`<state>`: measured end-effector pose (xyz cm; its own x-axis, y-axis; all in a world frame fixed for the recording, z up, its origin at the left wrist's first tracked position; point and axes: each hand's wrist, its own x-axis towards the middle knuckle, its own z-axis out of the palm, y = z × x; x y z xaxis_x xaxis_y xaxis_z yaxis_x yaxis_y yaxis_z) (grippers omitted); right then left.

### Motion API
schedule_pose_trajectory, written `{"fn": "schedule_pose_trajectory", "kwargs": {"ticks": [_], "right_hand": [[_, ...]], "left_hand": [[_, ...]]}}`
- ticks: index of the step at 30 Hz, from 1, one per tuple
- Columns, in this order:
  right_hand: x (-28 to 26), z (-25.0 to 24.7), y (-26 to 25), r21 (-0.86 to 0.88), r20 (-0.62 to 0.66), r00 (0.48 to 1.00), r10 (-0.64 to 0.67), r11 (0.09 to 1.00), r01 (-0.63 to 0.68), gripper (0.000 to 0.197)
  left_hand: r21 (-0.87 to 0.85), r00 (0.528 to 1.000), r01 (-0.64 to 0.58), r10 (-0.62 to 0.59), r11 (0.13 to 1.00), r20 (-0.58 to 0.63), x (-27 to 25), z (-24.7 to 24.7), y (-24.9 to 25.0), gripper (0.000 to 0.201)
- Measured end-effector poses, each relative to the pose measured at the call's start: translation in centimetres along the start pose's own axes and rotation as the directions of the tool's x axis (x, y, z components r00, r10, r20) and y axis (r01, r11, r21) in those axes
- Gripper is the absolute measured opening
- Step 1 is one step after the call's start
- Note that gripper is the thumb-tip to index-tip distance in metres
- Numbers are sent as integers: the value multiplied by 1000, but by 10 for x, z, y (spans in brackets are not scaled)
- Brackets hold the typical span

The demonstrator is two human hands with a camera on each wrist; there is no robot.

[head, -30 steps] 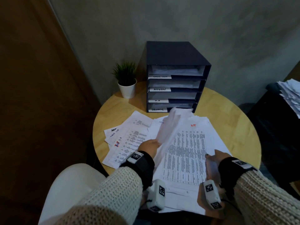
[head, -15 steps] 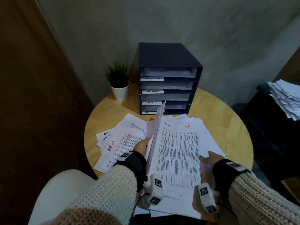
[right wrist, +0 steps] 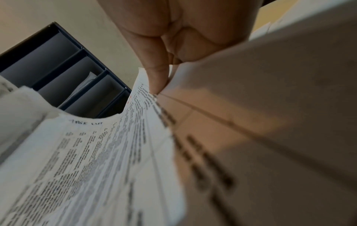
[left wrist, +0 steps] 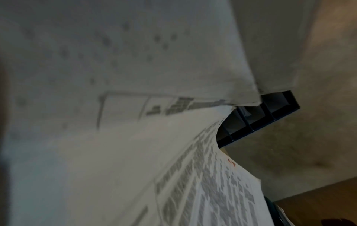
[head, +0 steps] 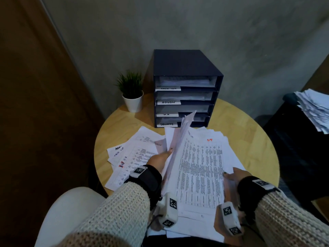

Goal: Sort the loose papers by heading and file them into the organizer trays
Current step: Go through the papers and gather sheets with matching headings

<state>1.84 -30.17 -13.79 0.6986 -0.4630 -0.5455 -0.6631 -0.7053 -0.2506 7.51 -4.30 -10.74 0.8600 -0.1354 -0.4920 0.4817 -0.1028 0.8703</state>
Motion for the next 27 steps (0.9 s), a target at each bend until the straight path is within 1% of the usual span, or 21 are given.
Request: {"fn": "schedule_pose_trajectory", "kwargs": {"ticks": [2,4,5,7,9,11,13,16,17,18,19,20,21,23,24,25,27], "right_hand": [[0,-3,2,6,-17,1000,14,1000,-14,66],[0,-5,3,27,-30,999,19,999,-18,66],[1,-5,4,29,-30,999,19,999,-18,65],[-1,-5,3,34,-28,999,18,999,-17,67],[0,-5,3,47,-34,999,18,999,-16,68],[0,-6,3,49,-48,999,11,999,-9,66],[0,-8,2,42,-62,998,4,999,-1,64],[-7,-11,-2,97,-85,996,15,995,-7,61],[-8,-12,-2,128,-91,996,22,992,-10,58],[-10,-14,-2,159,-92,996,21,987,-6,56],[-10,-15,-1,181,-88,996,17,983,-1,55],[-11,-17,0,196,-85,996,13,981,4,55],[-10,-18,0,213,-87,996,9,977,10,57],[-7,-19,3,264,-93,996,-2,964,27,60],[-2,-19,6,290,-90,996,-12,956,38,61],[6,-17,12,309,-86,996,-25,950,50,61],[8,-14,15,351,-63,997,-46,934,65,59]], "left_hand": [[85,987,-152,156,985,-34,2,-9,6,33],[121,962,-254,263,960,-71,1,-17,14,33],[160,945,-297,314,941,-93,1,-22,19,33],[285,895,-391,434,875,-104,-4,-30,30,34],[380,828,-475,549,794,-111,-10,-36,45,37],[452,743,-553,659,700,-112,-21,-38,64,41],[541,661,-598,746,592,-85,-36,-34,81,47],[603,545,-668,838,436,-3,-62,-20,100,52],[614,514,-689,857,385,41,-71,-15,104,55],[623,494,-709,864,332,102,-79,-9,106,59],[627,485,-726,857,283,174,-86,-2,104,63],[636,500,-732,827,246,256,-91,5,99,65],[651,529,-729,779,212,338,-95,12,91,65],[697,620,-696,633,172,463,-92,22,66,61],[723,667,-671,559,163,493,-88,25,52,57],[740,707,-649,499,175,501,-84,27,39,52],[747,740,-642,394,174,545,-74,27,16,43]]}}
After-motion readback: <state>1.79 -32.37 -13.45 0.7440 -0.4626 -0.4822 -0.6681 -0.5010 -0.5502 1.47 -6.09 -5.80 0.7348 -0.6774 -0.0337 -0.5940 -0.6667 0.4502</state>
